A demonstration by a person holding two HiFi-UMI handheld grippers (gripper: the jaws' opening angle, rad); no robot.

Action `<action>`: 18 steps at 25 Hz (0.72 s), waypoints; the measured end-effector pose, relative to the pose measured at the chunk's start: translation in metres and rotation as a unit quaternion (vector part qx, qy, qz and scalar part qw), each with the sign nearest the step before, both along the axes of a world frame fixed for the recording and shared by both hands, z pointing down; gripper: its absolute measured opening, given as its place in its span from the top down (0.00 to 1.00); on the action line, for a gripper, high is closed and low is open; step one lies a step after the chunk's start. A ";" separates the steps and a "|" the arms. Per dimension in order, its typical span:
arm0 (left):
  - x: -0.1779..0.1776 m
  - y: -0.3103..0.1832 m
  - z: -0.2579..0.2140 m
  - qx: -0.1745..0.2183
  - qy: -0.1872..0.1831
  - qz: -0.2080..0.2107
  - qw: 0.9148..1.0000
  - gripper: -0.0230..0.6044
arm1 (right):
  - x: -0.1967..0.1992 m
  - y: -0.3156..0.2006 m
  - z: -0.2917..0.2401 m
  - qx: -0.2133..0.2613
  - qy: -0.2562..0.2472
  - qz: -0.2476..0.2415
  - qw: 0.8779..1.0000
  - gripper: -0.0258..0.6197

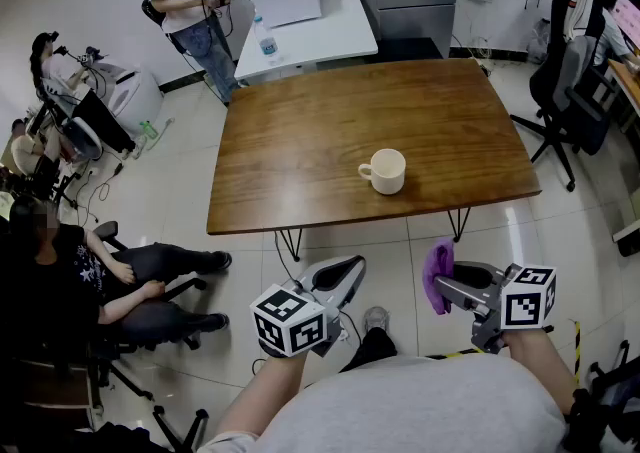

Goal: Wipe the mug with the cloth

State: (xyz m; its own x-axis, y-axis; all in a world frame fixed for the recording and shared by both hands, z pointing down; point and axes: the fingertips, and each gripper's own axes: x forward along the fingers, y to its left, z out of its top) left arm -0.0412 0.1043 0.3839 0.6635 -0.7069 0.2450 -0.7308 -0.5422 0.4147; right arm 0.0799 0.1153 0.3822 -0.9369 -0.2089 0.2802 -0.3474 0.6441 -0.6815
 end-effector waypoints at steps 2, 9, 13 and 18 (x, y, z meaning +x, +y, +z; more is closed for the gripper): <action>-0.019 -0.045 0.007 -0.007 -0.006 0.006 1.000 0.96 | -0.020 -0.044 0.001 -0.001 0.000 0.008 1.000 0.75; -0.049 -0.144 0.040 -0.023 -0.027 0.070 0.997 0.93 | -0.058 -0.133 0.012 -0.008 0.005 0.030 1.000 0.75; -0.052 -0.175 0.058 -0.016 -0.066 0.086 0.994 0.86 | -0.060 -0.147 0.021 -0.020 0.009 0.034 0.999 0.75; -0.052 -0.212 0.080 -0.018 -0.123 0.121 0.985 0.76 | -0.070 -0.166 0.032 -0.036 0.007 0.030 0.999 0.75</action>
State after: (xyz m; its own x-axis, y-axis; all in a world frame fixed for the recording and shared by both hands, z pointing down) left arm -0.0933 -0.1072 0.4637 0.7293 -0.5226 0.4416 -0.6621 -0.7016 0.2633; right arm 0.0100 -0.0509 0.4145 -0.9191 -0.2438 0.3095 -0.3940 0.5719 -0.7195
